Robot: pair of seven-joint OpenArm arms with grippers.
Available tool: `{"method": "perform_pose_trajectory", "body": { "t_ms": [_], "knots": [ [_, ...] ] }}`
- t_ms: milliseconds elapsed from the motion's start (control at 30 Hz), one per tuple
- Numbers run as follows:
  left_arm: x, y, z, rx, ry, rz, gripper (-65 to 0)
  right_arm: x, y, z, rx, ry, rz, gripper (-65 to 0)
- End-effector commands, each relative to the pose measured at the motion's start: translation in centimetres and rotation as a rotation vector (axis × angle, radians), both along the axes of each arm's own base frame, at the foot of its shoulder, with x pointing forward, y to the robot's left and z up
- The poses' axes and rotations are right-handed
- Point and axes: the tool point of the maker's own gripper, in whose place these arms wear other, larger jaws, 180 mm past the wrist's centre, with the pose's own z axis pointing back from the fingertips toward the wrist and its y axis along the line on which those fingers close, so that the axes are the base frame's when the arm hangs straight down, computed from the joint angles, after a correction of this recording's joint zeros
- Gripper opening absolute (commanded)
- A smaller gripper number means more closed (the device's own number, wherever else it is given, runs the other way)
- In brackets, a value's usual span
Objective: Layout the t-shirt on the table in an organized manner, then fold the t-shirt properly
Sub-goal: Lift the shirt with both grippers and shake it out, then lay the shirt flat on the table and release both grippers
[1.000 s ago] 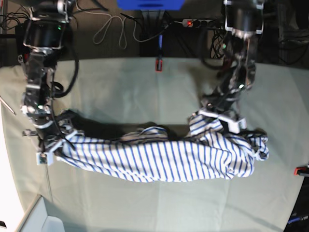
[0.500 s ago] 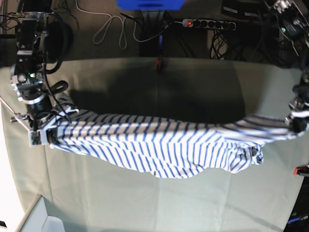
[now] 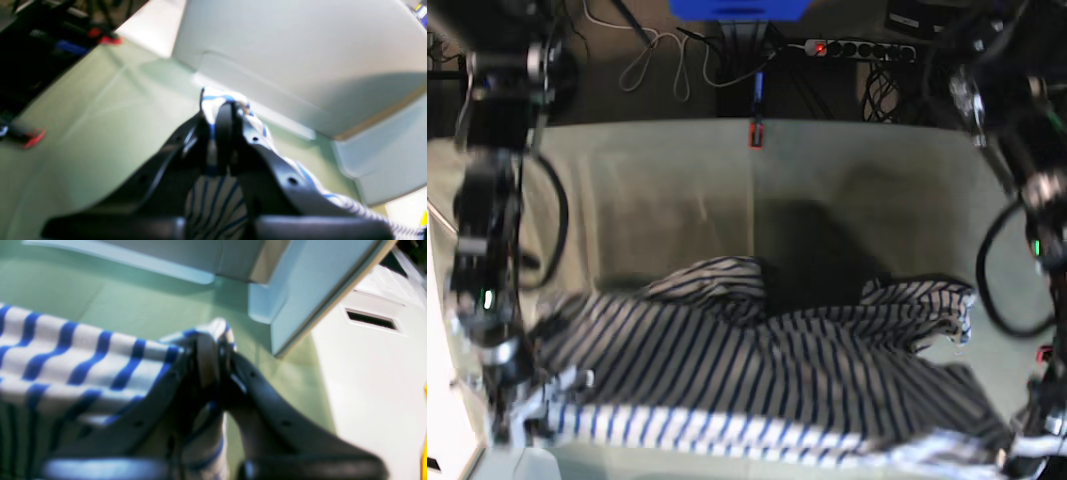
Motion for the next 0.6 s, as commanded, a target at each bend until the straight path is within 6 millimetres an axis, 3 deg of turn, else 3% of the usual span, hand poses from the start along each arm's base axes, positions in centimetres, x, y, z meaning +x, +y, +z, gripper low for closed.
{"method": "perform_pose_trajectory", "body": {
  "t_ms": [0, 100, 200, 367, 500, 567],
  "knots": [
    [1.6, 0.0, 4.2, 0.007, -0.095, -0.004, -64.8, 2.0, -0.7, 4.8, -0.005, -0.123, -0.014, -65.0],
    [5.6, -1.1, 9.1, -0.022, -0.144, -0.046, -64.8, 5.4, -1.8, 9.7, 0.009, -0.194, -0.032, -65.0],
    [8.3, -1.8, 14.8, -0.042, -0.201, -0.070, -64.8, 7.4, -2.9, 15.2, 0.011, -0.279, -0.049, -65.0],
    [9.8, -2.5, 24.4, -0.029, -0.353, -0.076, -64.8, 8.7, -3.5, 24.2, 0.028, -0.422, -0.056, -65.0],
    [8.7, -2.9, 27.2, -0.011, -0.416, -0.082, -64.8, 7.6, -3.7, 26.8, 0.005, -0.485, -0.061, -65.0],
    [7.5, -1.9, 27.4, 0.022, -0.443, -0.061, -64.8, 7.0, -3.8, 25.1, -0.011, -0.453, -0.067, -65.0]
  ]
}}
